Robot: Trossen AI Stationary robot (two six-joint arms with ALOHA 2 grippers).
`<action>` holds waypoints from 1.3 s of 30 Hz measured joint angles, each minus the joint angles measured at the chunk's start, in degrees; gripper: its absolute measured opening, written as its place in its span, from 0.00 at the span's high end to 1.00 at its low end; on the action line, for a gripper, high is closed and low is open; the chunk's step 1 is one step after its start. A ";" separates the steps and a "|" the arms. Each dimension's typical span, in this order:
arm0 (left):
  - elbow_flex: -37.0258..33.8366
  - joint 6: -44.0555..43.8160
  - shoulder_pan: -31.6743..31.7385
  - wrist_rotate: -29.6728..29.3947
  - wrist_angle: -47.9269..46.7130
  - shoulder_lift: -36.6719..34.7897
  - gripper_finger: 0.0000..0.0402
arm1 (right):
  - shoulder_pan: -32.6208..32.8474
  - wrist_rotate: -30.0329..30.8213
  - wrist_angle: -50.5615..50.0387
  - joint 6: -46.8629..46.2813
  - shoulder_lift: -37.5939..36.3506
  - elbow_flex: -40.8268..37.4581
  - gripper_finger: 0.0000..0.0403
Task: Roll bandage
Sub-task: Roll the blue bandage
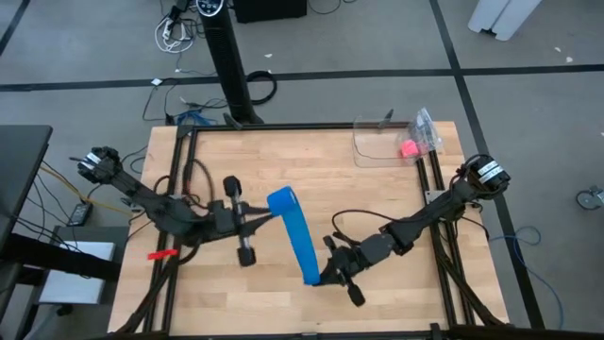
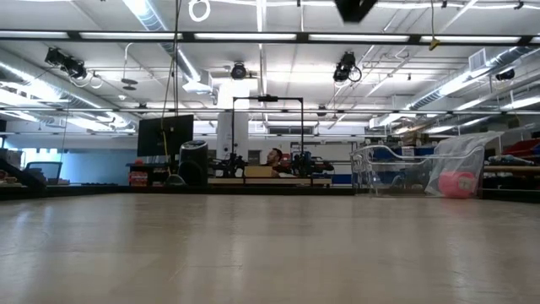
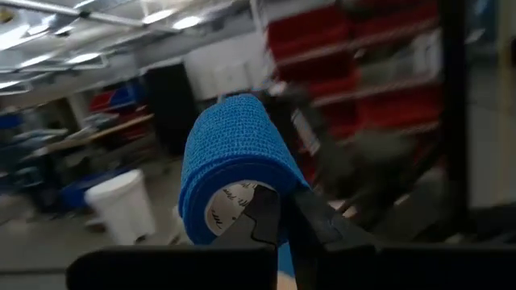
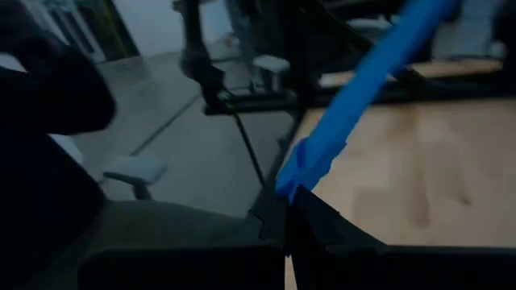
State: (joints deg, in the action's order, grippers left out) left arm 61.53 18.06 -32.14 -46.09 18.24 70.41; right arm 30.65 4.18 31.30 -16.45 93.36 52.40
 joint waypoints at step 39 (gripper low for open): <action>-13.60 10.04 -2.13 6.84 2.98 10.09 0.96 | -8.26 6.17 -17.36 16.55 0.02 29.18 1.00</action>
State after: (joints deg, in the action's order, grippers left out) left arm 47.92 28.10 -34.27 -39.25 21.22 80.50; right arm 22.39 10.35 13.94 0.10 93.38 81.58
